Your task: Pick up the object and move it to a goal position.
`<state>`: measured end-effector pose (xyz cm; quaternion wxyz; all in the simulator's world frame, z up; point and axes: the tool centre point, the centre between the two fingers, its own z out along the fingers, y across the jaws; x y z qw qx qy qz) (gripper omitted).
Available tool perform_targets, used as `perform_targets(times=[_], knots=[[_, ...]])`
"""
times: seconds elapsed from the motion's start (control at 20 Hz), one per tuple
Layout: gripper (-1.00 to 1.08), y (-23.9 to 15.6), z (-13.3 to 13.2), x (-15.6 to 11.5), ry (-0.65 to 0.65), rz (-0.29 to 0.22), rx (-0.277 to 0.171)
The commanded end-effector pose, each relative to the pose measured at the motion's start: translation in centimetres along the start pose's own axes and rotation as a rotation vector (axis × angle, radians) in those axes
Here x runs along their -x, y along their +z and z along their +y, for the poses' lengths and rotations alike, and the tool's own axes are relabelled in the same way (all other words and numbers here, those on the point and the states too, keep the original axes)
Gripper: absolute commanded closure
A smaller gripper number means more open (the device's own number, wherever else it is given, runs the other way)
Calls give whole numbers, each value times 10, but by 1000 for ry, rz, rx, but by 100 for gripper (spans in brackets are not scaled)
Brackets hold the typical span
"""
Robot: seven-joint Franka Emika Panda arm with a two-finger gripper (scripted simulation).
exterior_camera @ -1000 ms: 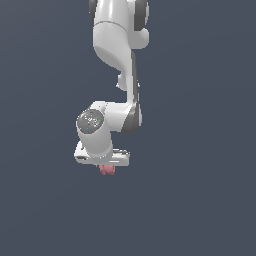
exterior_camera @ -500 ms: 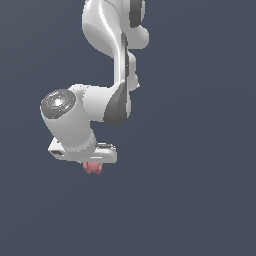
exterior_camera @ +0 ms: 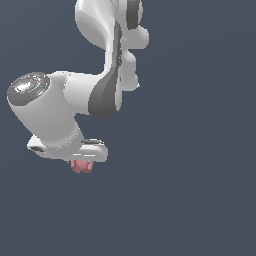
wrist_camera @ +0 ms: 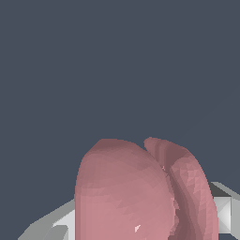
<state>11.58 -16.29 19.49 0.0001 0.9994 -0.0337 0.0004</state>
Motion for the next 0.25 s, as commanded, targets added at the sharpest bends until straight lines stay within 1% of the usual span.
perform_targets(times=[0.0, 0.2], knots=[[108, -4, 2, -2, -1, -1, 0], [108, -7, 3, -3, -1, -1, 0]])
